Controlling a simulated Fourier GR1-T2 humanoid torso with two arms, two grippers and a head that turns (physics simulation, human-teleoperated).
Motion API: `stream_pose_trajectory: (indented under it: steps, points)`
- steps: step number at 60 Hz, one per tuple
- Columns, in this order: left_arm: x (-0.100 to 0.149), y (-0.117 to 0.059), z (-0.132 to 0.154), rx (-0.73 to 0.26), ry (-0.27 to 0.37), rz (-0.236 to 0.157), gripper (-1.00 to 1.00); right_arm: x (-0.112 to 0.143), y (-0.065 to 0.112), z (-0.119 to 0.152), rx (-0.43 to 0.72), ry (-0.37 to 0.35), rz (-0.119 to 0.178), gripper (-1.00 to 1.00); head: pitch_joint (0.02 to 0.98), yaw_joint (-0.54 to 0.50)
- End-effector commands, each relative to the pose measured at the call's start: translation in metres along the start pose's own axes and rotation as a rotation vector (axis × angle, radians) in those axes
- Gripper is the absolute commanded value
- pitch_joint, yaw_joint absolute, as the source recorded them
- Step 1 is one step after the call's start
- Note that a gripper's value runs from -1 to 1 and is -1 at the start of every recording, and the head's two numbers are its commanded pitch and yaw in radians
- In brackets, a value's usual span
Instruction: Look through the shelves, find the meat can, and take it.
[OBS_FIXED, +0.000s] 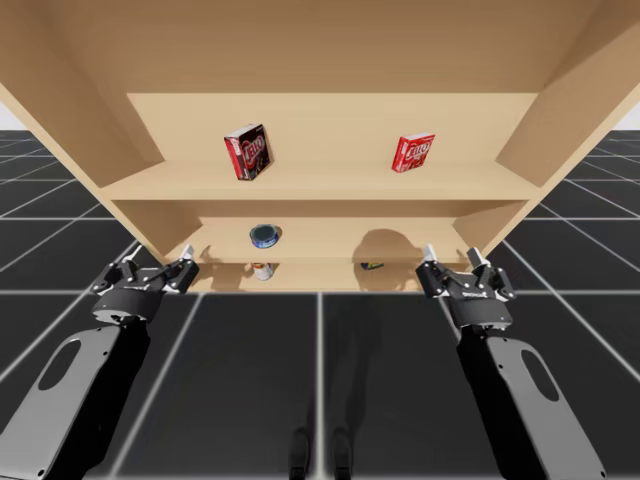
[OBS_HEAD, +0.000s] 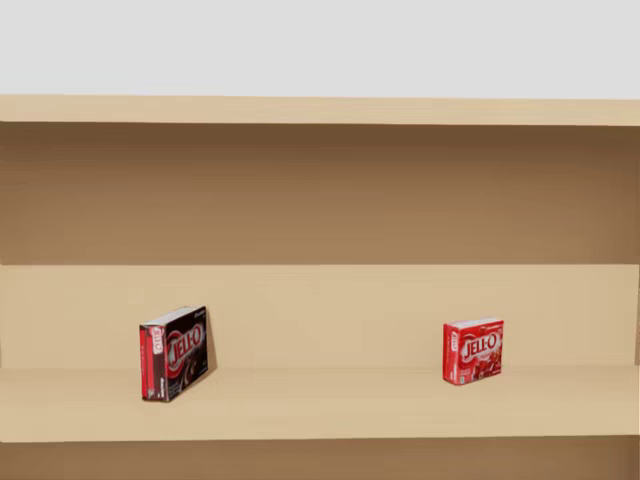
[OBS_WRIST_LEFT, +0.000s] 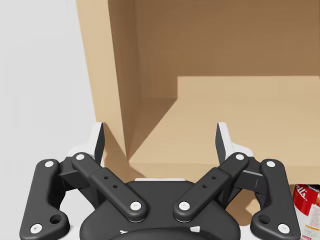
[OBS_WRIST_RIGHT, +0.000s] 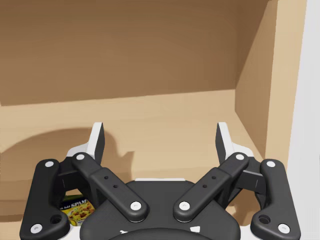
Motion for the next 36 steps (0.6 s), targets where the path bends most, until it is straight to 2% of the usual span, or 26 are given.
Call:
stream_pose_trajectory:
  steps: [1, 5, 12, 26, 36]
  points:
    - [-0.0001, -0.0002, 0.0003, 0.000, 0.001, -0.003, -1.00, 0.0007, -0.0012, 0.0016, -0.020, -0.017, -0.029, -1.00, 0.073, -0.03]
    - [0.0002, -0.0003, 0.0003, 0.001, 0.000, -0.003, -1.00, 0.0016, -0.0023, -0.0002, 0.001, -0.008, -0.041, -1.00, 0.082, -0.03]
    - [0.0006, -0.0007, 0.0005, 0.001, 0.000, -0.003, -1.00, 0.0015, -0.0023, -0.0008, 0.003, 0.006, -0.033, -1.00, 0.136, -0.02]
    - [0.0011, -0.0014, 0.0008, 0.008, 0.002, -0.009, -1.00, 0.0012, -0.0025, -0.0018, -0.002, 0.009, -0.024, -1.00, 0.343, -0.02]
    - [0.0006, -0.0012, -0.0001, 0.009, 0.005, -0.019, -1.00, 0.0012, -0.0024, -0.0026, -0.003, 0.012, -0.024, -1.00, 0.503, -0.05]
